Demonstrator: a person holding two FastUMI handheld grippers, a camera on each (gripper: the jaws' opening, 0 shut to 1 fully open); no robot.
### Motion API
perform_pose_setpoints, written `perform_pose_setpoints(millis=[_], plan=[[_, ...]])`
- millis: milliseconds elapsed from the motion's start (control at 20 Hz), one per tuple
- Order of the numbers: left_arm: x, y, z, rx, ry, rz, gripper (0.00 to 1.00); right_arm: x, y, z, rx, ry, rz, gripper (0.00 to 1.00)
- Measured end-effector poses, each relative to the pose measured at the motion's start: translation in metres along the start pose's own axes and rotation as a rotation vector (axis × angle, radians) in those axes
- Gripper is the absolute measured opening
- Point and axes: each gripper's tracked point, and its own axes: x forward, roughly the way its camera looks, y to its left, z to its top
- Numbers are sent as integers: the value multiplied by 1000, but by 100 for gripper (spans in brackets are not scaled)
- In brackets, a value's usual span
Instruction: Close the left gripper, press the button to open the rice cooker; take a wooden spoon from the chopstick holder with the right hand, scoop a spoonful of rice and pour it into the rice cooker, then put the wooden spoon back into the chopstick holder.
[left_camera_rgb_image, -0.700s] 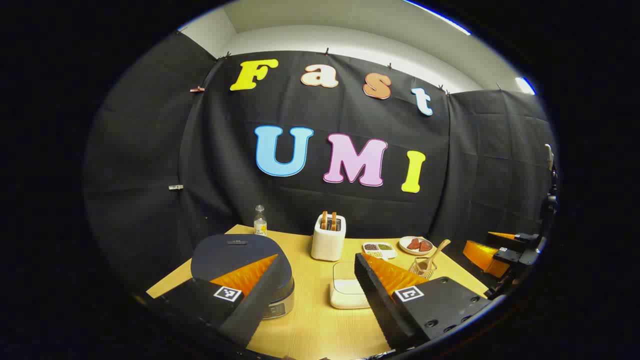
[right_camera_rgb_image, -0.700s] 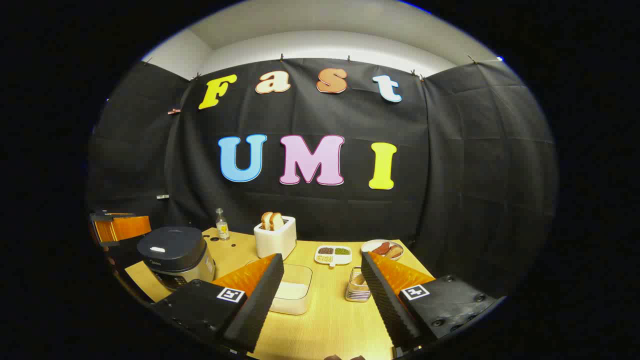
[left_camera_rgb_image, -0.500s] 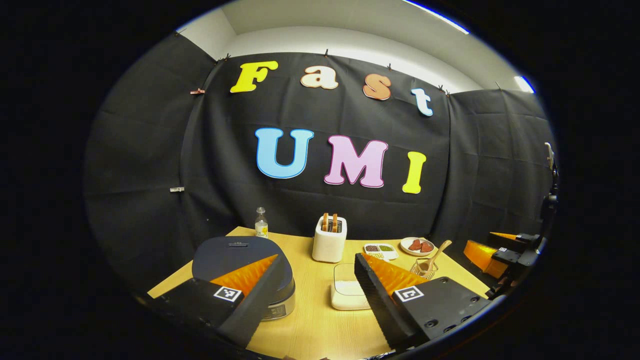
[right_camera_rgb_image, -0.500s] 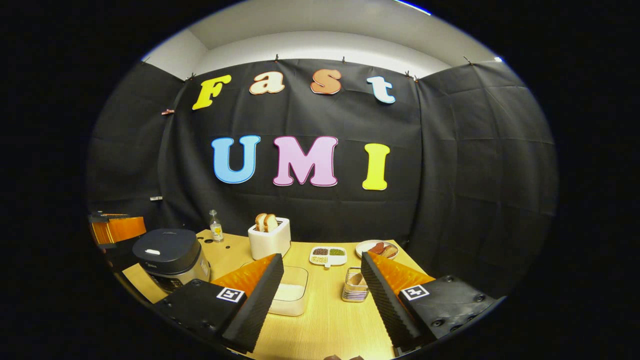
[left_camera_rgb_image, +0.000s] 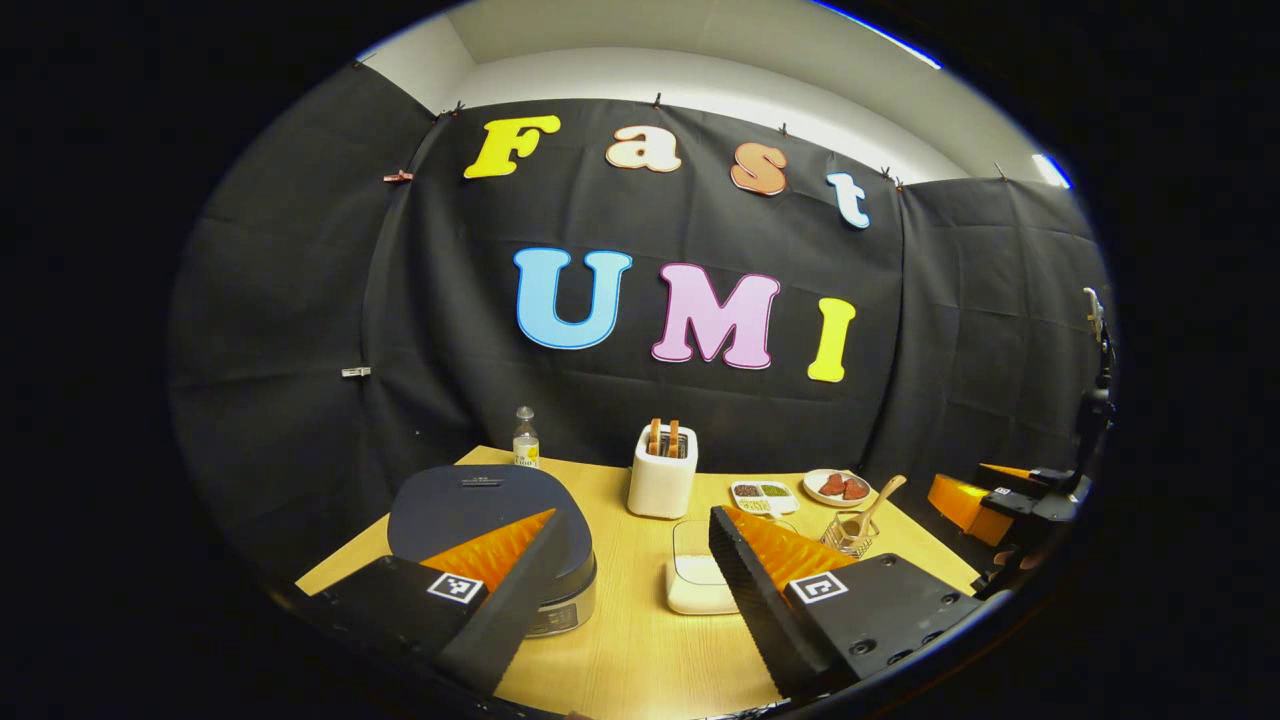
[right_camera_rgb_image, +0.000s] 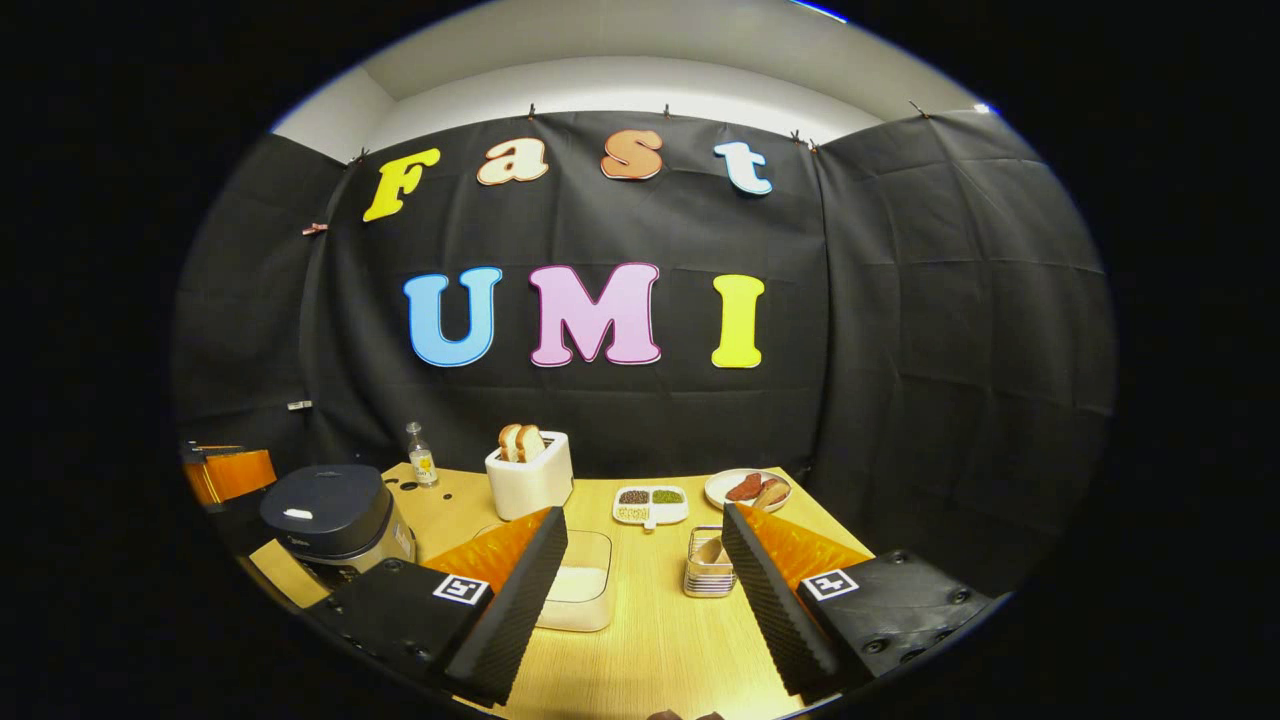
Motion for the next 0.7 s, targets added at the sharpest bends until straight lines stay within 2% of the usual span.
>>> perform_pose_setpoints(millis=[250,550,650,700], plan=[[5,4,0,-33,5,-16,95,4,-3,8,24,-28,-35,97],[22,32,6,-13,34,9,95,-2,-13,14,38,-62,-88,98],[30,45,9,-3,48,17,90,-6,-17,9,42,-54,-108,98],[35,53,10,-2,56,22,80,-8,-19,6,48,-46,-116,98]])
